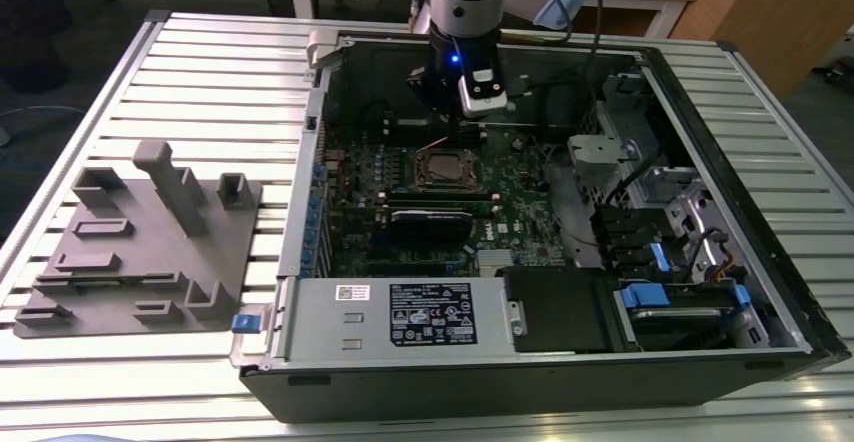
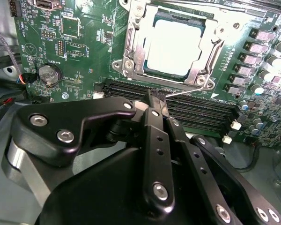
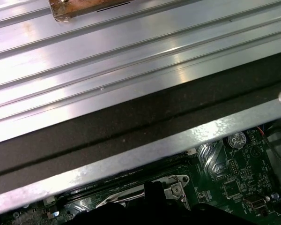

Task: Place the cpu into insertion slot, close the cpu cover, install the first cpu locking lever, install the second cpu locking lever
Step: 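Install the first cpu locking lever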

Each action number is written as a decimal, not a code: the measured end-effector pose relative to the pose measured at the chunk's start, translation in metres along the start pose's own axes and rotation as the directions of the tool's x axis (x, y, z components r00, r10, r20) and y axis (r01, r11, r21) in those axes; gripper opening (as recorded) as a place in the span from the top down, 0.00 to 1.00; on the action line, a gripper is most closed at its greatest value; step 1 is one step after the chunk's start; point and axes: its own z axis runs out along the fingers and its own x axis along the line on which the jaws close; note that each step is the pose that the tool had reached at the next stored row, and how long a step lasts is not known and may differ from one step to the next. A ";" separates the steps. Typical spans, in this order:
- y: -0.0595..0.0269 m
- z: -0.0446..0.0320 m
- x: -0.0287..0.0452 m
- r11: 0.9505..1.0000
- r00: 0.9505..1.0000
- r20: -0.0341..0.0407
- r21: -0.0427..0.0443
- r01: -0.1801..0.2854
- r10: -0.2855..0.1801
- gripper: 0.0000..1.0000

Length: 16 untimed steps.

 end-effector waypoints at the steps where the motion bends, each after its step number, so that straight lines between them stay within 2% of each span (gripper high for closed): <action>1: 0.0000 0.0000 0.0000 1.000 1.000 0.000 0.000 0.000 0.000 0.89; 9: 0.0001 -0.0030 0.0000 1.000 1.000 0.000 -0.001 0.000 0.000 0.89; 10: -0.0003 -0.0030 0.0002 1.000 1.000 0.000 -0.006 0.000 0.000 0.89; 14: -0.0026 -0.0031 0.0004 0.999 1.000 -0.005 -0.035 -0.001 0.000 0.89; 16: -0.0044 -0.0031 0.0009 0.999 1.000 -0.004 -0.042 0.000 0.000 0.89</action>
